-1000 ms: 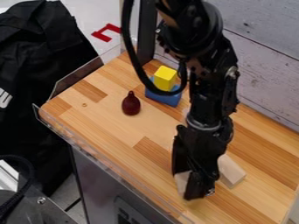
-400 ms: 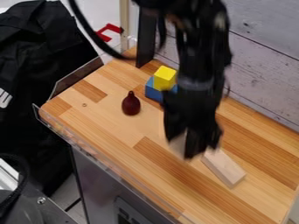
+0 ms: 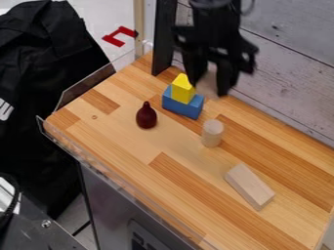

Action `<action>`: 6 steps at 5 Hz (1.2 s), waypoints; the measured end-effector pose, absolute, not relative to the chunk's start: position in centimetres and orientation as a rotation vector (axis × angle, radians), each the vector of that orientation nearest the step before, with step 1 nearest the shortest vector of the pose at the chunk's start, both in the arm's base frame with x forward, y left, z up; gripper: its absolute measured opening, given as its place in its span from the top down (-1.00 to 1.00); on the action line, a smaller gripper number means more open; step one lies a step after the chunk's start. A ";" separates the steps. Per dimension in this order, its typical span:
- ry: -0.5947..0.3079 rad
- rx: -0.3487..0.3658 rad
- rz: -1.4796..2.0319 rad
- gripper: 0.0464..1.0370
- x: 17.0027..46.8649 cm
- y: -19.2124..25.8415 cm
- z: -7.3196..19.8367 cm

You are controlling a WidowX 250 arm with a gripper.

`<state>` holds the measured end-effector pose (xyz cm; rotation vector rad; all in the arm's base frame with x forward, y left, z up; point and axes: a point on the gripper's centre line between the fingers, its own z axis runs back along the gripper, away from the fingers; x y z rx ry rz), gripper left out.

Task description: Put the block on top of the yellow cube

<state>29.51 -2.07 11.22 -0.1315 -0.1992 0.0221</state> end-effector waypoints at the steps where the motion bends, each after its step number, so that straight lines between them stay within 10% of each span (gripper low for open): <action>1: -0.196 -0.139 0.005 0.00 30.9 0.1 11.2; 6: -0.092 -0.143 -0.010 0.00 34.0 4.2 7.6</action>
